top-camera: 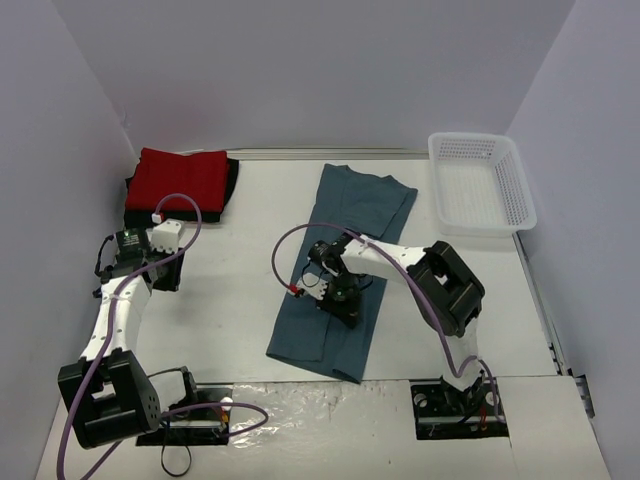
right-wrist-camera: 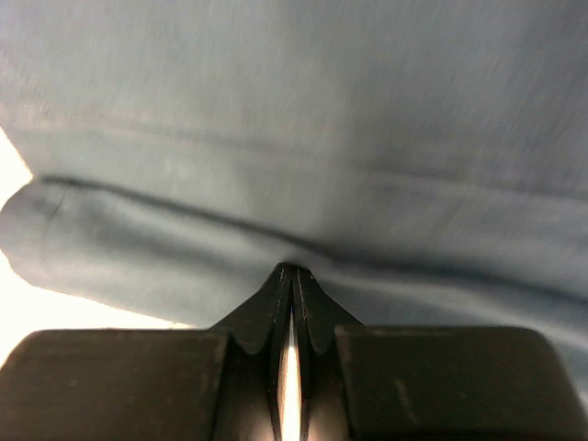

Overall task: Fold and stack the t-shirts
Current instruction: Rotate the tshirt 90 degrees

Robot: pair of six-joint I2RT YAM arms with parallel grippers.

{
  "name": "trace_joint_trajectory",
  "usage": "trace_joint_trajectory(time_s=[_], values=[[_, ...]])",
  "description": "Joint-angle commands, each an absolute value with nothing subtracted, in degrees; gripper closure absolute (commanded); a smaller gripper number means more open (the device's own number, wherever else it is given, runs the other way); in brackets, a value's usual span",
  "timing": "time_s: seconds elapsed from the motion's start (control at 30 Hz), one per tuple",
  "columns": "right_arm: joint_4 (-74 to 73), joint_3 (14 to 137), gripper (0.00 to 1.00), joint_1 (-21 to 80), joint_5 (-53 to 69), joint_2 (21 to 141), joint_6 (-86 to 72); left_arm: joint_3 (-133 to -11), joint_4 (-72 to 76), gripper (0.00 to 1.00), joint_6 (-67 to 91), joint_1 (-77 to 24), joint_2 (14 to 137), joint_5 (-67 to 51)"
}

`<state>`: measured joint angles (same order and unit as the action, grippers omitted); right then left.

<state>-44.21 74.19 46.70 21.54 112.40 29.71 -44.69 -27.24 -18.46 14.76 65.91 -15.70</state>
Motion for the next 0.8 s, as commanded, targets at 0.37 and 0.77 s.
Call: trace_joint_trajectory(time_s=[0.37, 0.77], values=[[-54.25, 99.04, 1.0, 31.49, 18.56, 112.67, 30.33, -47.46, -29.27, 0.65, -19.77, 15.21, 65.22, -18.9], [-48.69, 110.56, 1.0, 21.89, 3.96, 128.05, 22.67, -47.72, -29.53, 0.65, -19.95, 15.12, 65.48, -20.48]])
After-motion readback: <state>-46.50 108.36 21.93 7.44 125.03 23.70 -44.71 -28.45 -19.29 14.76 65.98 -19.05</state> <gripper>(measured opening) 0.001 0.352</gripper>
